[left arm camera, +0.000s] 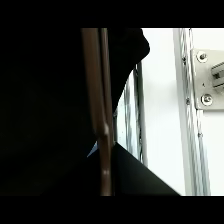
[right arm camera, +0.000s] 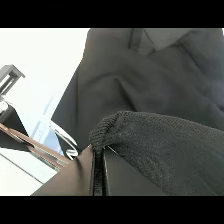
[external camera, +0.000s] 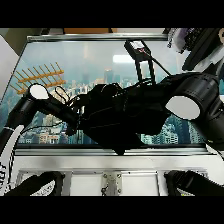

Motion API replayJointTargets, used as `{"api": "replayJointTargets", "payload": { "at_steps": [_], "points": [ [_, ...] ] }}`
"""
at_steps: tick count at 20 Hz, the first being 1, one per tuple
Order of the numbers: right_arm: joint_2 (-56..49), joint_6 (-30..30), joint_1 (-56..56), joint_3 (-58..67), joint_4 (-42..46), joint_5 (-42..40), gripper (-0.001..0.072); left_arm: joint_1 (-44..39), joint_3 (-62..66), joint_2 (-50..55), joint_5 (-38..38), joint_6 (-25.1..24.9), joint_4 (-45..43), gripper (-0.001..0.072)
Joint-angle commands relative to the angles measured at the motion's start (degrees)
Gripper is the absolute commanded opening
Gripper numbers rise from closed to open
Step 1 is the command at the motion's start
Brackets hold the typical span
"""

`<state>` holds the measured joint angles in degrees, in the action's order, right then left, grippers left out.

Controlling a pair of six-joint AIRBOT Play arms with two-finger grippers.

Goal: Fold the clothes and pants, and hang the long-sleeved shirts on hangers.

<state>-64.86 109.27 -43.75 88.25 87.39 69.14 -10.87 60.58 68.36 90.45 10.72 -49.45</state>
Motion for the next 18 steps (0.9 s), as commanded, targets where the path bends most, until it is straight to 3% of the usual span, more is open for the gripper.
{"api": "replayJointTargets", "payload": {
  "at_steps": [1,9,10,11,12,18],
  "points": [
    [-0.87,0.00,-0.63,0.07,-2.64,-1.42,0.0022,-0.02,0.02,-0.02,-0.07,0.00,0.09,0.0013],
    [-0.92,0.00,-0.61,0.07,-2.62,0.74,0.0058,-0.02,0.02,-0.02,-0.02,0.02,0.09,0.0013],
    [-0.92,0.00,-0.61,0.07,-2.64,1.33,0.0228,-0.02,0.02,-0.02,-0.02,0.02,0.07,0.0013],
    [-0.92,0.00,-0.61,0.07,-2.62,1.86,0.0512,-0.02,0.02,-0.02,-0.02,0.02,0.07,0.0013],
    [-0.90,0.00,-0.61,0.07,-2.64,2.19,0.0616,-0.02,0.02,-0.02,-0.02,0.02,0.07,0.0013],
    [0.37,0.07,-0.59,0.07,-1.03,3.37,0.0606,-0.02,0.02,-0.02,0.00,0.02,0.07,0.0013]
  ]
}}
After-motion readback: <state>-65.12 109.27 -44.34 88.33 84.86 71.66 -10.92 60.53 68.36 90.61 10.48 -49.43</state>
